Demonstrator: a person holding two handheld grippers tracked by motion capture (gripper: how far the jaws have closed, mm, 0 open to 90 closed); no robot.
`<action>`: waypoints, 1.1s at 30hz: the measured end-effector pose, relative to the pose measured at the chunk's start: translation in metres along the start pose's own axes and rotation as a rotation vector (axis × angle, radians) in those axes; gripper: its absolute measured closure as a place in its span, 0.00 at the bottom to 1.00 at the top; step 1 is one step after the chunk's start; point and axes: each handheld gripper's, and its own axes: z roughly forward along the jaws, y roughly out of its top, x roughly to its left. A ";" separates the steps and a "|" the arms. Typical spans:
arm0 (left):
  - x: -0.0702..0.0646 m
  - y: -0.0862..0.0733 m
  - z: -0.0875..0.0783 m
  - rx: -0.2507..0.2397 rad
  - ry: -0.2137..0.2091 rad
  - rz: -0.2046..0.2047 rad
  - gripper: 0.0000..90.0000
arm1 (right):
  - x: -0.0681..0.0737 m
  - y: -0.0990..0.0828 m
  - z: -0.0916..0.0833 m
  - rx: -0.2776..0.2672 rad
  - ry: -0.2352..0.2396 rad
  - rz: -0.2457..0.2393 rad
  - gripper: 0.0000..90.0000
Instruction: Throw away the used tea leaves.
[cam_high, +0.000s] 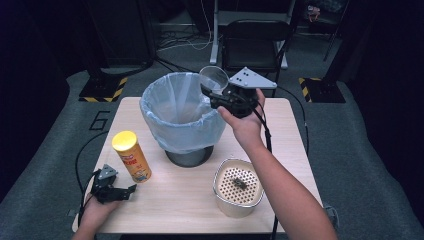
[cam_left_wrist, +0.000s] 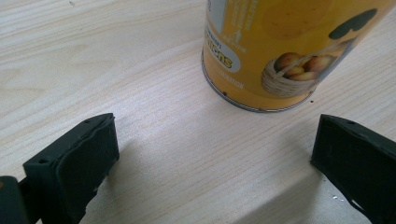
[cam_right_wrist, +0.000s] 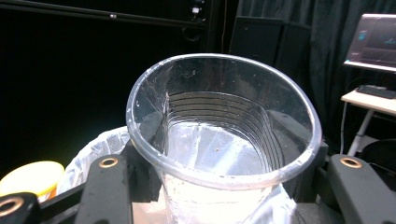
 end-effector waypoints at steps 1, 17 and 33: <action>0.000 0.000 0.000 0.000 0.000 0.000 0.00 | 0.000 0.000 0.005 0.004 0.005 0.002 0.45; 0.000 0.000 -0.001 0.016 -0.007 0.002 0.00 | 0.013 -0.012 0.070 0.125 0.105 0.029 0.27; 0.003 0.001 -0.010 -0.012 -0.043 -0.073 0.02 | 0.012 -0.013 0.044 0.119 0.091 0.001 0.17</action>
